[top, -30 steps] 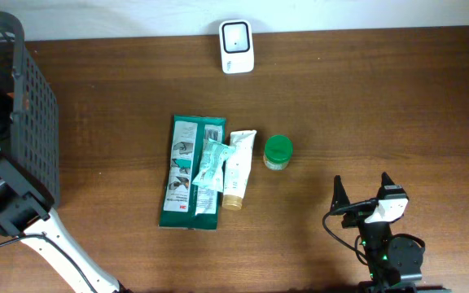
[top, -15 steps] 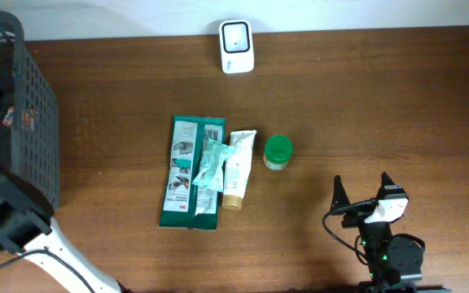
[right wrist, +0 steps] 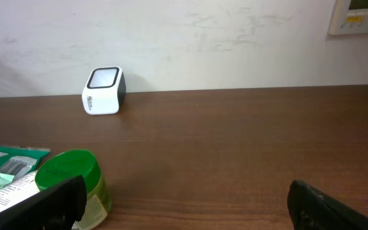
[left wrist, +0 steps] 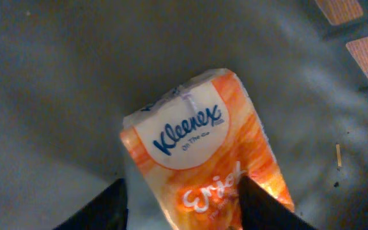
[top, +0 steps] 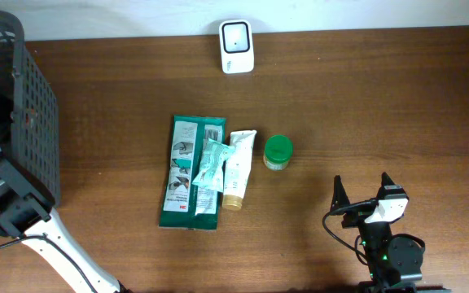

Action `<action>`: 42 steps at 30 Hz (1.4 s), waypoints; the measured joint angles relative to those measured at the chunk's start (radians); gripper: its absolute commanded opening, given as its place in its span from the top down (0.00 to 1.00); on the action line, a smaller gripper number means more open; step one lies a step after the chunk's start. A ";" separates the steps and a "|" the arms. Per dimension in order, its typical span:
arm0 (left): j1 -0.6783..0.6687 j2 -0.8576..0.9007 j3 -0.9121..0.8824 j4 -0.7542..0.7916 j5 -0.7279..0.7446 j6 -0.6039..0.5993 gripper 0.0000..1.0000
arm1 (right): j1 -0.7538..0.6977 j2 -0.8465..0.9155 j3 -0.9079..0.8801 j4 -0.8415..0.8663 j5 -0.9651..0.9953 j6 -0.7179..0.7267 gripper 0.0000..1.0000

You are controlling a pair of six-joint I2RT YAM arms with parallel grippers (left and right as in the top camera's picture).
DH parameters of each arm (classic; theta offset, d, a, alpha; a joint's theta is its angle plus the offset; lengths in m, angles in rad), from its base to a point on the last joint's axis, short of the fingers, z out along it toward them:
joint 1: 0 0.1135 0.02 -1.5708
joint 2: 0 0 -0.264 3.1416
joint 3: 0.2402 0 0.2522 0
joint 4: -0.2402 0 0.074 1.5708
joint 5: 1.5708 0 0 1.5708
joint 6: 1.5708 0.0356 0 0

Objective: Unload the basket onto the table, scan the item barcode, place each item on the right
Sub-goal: 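Grasp the orange Kleenex tissue pack in the basket with the left gripper, then place the Kleenex pack beside the green jar with the left gripper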

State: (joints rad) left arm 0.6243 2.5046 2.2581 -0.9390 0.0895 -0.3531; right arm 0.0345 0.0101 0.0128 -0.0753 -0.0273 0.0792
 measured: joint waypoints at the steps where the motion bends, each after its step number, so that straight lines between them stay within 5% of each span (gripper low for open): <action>1: 0.000 0.001 0.000 0.003 0.000 0.001 0.71 | 0.000 0.000 0.000 0.000 0.000 0.000 0.02; 2: 0.000 0.004 0.000 0.006 0.001 0.001 1.00 | 0.000 0.000 0.000 0.000 0.000 0.000 0.02; 10: -0.006 -0.041 0.015 -0.051 0.009 0.001 1.00 | 0.000 0.000 0.000 0.000 0.000 0.000 0.02; 15: -0.021 -0.631 0.022 -0.095 -0.002 0.042 1.00 | 0.000 0.000 0.000 0.000 0.000 0.000 0.02; 18: -0.169 -0.827 0.049 -0.266 0.023 0.106 1.00 | 0.000 0.000 0.000 0.000 0.000 0.000 0.02; 23: -0.621 -0.715 -0.192 -0.327 0.125 0.226 1.00 | 0.000 0.000 0.000 0.000 0.000 0.000 0.02; 28: -0.948 -0.706 -0.634 -0.039 0.196 0.255 1.00 | 0.000 0.000 0.000 0.000 0.000 0.000 0.02; 33: -1.123 -0.709 -0.951 0.317 0.218 0.135 1.00 | 0.000 0.001 0.000 0.000 0.000 0.000 0.02; 40: -1.226 -0.563 -0.979 0.537 0.218 -0.046 0.99 | 0.000 0.000 0.000 0.000 0.000 0.000 0.02; 42: -1.274 -0.547 -0.979 0.565 0.218 -0.059 0.80 | 0.000 0.000 0.000 0.000 0.000 0.000 0.02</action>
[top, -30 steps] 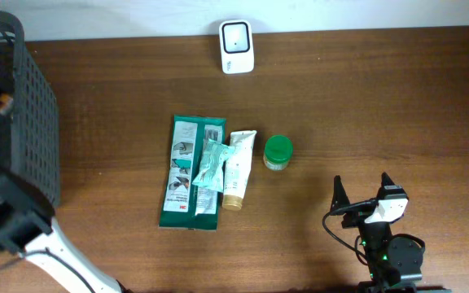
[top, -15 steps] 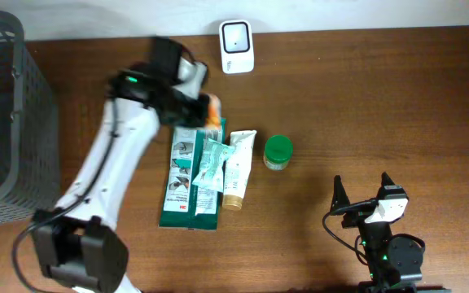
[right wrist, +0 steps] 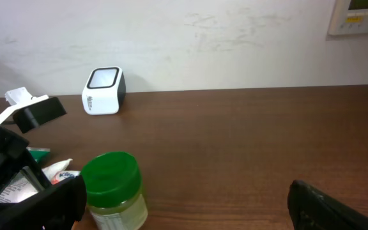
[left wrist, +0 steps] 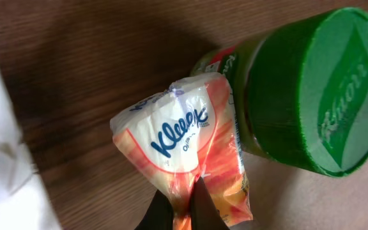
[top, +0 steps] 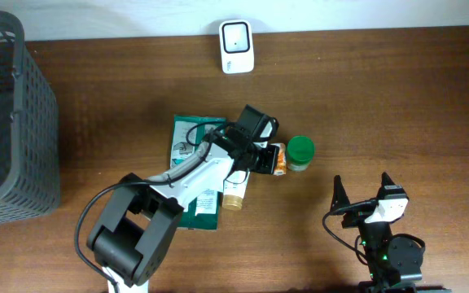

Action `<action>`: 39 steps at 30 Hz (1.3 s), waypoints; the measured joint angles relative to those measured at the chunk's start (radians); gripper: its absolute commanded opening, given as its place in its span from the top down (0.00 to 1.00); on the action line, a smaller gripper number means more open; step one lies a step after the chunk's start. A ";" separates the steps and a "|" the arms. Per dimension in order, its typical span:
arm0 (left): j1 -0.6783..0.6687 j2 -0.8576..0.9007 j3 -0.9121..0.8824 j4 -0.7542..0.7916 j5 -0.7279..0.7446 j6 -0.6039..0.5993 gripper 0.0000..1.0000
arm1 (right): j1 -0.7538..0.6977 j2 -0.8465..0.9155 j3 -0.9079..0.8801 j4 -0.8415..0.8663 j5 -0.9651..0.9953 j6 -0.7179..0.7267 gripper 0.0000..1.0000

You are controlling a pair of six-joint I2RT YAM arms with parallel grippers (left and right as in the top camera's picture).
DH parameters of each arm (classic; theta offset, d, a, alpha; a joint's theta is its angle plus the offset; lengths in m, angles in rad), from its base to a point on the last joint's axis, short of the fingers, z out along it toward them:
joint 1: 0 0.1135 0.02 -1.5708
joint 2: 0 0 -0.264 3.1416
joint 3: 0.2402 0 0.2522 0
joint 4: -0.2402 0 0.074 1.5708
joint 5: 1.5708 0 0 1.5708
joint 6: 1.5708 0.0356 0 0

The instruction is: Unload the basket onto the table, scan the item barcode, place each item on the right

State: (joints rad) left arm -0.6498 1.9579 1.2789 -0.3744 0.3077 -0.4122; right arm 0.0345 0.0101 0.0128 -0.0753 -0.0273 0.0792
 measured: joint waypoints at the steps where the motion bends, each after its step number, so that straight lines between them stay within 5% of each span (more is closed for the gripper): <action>1: -0.004 0.000 0.000 0.000 0.000 0.002 0.74 | 0.000 0.000 0.000 0.000 0.000 0.000 0.02; 4: -0.003 0.000 0.000 -0.002 0.000 -0.009 0.43 | 0.000 0.000 0.000 0.000 0.000 0.000 0.02; 8: 0.089 -0.005 0.011 -0.091 0.018 -0.012 0.31 | 0.000 0.000 0.000 0.000 0.000 0.000 0.02; 11: 0.185 -0.110 0.056 -0.197 0.042 0.129 0.24 | 0.000 0.000 0.000 0.000 0.000 0.000 0.02; 16: 0.340 -0.294 0.388 -0.488 0.063 0.353 0.12 | 0.000 0.000 0.000 0.000 0.000 0.000 0.02; 21: 0.623 -0.305 0.463 -0.610 0.065 0.491 0.11 | 0.000 0.000 0.000 0.000 0.000 0.000 0.02; 23: 0.702 -0.305 0.463 -0.610 0.060 0.528 0.02 | 0.000 0.000 0.000 0.000 0.000 0.000 0.02; 39: 0.706 -0.305 0.463 -0.610 0.040 0.548 0.01 | 0.000 0.000 0.000 0.000 0.000 0.000 0.02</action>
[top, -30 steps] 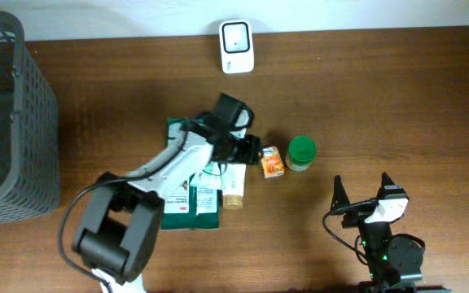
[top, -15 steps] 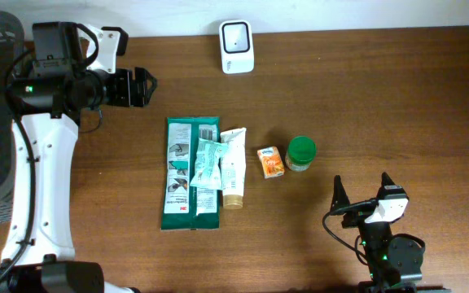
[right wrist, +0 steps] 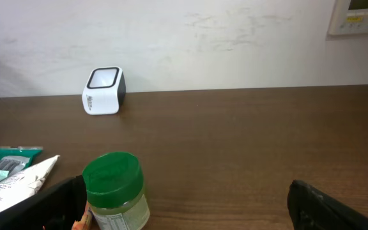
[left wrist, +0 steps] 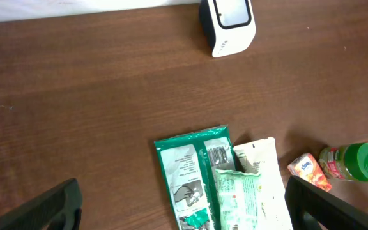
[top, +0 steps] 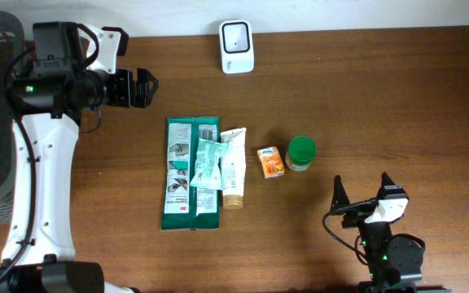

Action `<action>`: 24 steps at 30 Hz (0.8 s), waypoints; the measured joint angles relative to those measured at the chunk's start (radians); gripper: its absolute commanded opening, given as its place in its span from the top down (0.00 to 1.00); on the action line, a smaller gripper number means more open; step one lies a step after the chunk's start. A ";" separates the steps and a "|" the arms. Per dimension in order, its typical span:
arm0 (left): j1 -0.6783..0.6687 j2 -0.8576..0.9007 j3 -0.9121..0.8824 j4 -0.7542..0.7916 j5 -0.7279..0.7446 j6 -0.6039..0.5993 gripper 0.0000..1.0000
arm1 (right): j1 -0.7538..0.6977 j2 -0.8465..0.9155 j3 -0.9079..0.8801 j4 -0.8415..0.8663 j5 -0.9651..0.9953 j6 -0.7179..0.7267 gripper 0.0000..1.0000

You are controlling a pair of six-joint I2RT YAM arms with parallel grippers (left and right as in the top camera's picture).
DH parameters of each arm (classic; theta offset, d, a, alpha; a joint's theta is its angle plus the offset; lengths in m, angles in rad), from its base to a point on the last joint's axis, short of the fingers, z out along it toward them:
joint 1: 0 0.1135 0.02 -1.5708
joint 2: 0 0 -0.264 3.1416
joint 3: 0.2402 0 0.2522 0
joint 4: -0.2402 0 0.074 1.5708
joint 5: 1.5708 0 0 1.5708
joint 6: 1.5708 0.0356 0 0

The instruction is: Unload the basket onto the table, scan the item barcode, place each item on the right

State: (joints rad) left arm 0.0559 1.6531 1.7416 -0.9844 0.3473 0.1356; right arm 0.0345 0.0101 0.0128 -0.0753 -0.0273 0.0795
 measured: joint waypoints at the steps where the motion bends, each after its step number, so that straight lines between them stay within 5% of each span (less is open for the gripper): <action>1: 0.000 0.000 0.000 0.000 0.000 0.000 0.01 | 0.000 0.000 0.000 0.000 0.000 0.000 0.02; 9: 0.000 0.000 0.000 0.000 0.000 0.000 0.01 | 0.000 0.001 0.009 0.043 -0.040 -0.001 0.02; 14: 0.000 0.000 0.000 0.000 -0.005 0.000 0.01 | 0.000 0.081 0.195 -0.020 -0.088 0.000 0.02; 18: 0.000 0.000 0.002 -0.001 -0.007 0.000 0.01 | 0.000 0.257 0.328 -0.047 -0.149 0.000 0.02; 24: 0.000 0.000 0.005 -0.002 -0.007 0.000 0.01 | 0.000 0.621 0.722 -0.370 -0.214 0.000 0.02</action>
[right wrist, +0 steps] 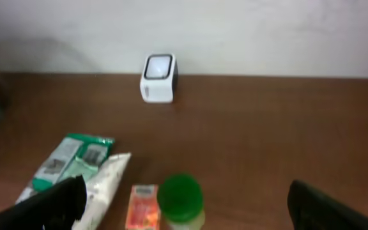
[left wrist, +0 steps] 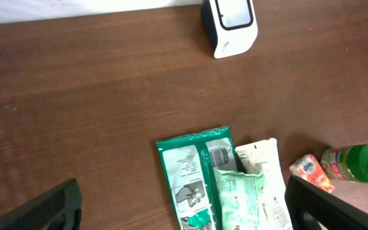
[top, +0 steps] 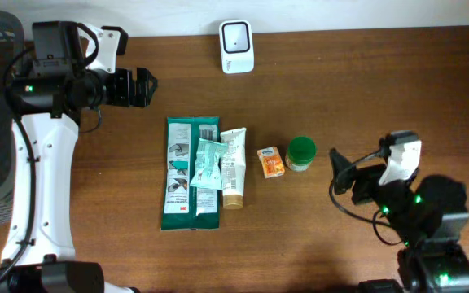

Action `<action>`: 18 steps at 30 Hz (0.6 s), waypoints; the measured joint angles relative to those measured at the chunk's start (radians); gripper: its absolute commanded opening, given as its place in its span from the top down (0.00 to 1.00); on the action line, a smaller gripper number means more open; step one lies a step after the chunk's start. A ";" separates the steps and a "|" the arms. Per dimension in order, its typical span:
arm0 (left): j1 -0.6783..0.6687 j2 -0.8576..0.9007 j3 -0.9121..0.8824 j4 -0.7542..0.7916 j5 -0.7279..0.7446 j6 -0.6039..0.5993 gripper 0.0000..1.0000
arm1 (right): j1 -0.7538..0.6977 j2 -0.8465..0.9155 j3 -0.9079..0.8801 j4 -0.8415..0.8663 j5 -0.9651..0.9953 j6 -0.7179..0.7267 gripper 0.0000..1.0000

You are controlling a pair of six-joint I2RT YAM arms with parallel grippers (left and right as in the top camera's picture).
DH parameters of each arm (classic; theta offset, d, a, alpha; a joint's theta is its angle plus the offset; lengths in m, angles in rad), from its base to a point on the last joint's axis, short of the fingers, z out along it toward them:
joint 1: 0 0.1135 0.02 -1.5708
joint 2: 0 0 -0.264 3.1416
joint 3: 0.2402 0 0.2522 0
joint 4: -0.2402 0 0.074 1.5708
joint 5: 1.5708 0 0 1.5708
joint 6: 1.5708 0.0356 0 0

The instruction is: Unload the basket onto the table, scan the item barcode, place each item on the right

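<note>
The white barcode scanner (top: pixel 237 36) stands at the table's far edge. In a row mid-table lie a green flat pack (top: pixel 187 171), a mint sachet (top: pixel 204 163), a white tube (top: pixel 234 167), an orange Kleenex pack (top: pixel 271 161) and a green-lidded jar (top: pixel 300 152). My left gripper (top: pixel 141 87) hangs open at the back left, holding nothing. My right gripper (top: pixel 338 172) is open just right of the jar. In the right wrist view the jar (right wrist: pixel 180 199) and Kleenex pack (right wrist: pixel 142 206) sit low between the fingers (right wrist: pixel 50 207).
A dark mesh basket stands at the table's left edge behind the left arm. The left wrist view shows the scanner (left wrist: pixel 230 25) far off and the green pack (left wrist: pixel 193 172) below, with bare wood between them.
My right arm has lifted and come toward the items; its open gripper now sits just right of the green jar, looking down on it. The left arm and the items have not moved.
My left gripper was open around the Kleenex pack inside the basket. Then it was shut on the pack, against the green jar, which stood further right than before. Then the pack lay on the table and the left gripper hung open at back left. Now the right arm has lifted.
</note>
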State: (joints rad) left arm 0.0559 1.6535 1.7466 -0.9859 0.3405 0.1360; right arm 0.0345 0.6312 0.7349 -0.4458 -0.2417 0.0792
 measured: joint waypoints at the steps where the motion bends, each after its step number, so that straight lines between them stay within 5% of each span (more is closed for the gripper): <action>1: 0.000 0.000 0.000 0.000 0.000 0.000 0.01 | 0.000 0.048 0.063 -0.075 -0.005 0.000 0.02; 13: 0.000 0.001 0.000 0.000 0.000 0.000 0.01 | 0.000 0.414 0.515 -0.478 -0.061 0.000 0.02; 18: 0.000 0.001 0.000 0.001 0.000 0.000 0.01 | 0.000 0.550 0.554 -0.492 -0.091 0.002 0.02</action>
State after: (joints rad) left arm 0.0559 1.6543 1.7470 -0.9848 0.3401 0.1360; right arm 0.0345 1.1816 1.2888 -0.9375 -0.3328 0.0811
